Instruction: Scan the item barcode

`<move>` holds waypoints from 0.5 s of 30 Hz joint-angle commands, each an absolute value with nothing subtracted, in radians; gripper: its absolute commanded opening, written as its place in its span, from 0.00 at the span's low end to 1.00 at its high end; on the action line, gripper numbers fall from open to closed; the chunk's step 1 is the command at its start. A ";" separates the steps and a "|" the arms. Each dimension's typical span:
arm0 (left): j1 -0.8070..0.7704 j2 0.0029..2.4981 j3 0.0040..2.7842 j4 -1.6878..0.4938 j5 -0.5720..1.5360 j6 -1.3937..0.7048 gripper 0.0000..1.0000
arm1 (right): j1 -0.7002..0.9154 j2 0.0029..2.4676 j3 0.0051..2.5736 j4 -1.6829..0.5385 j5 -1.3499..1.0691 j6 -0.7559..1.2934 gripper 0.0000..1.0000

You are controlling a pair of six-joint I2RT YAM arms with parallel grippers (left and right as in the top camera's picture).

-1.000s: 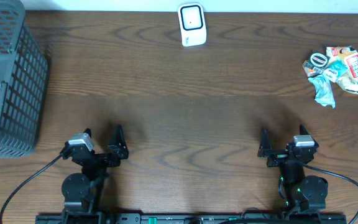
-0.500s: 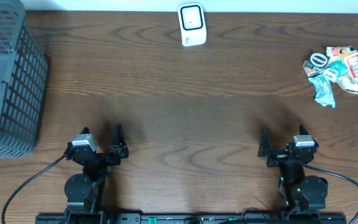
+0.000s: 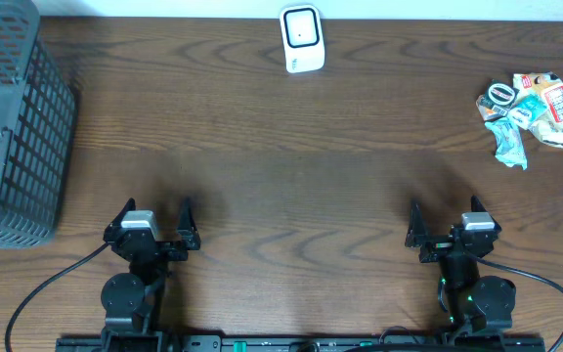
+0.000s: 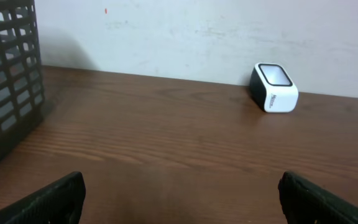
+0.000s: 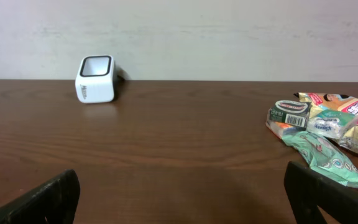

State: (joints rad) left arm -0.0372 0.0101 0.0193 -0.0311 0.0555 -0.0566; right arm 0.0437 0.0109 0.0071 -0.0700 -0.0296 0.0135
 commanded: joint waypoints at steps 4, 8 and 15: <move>-0.018 0.002 0.004 -0.073 0.040 -0.021 0.98 | 0.054 0.006 0.005 -0.075 -0.028 0.002 0.99; -0.019 0.002 0.004 -0.074 0.040 0.008 0.97 | 0.054 0.006 0.005 -0.075 -0.028 0.002 0.99; -0.019 0.002 0.004 -0.074 0.044 0.007 0.98 | 0.054 0.006 0.005 -0.075 -0.028 0.002 0.99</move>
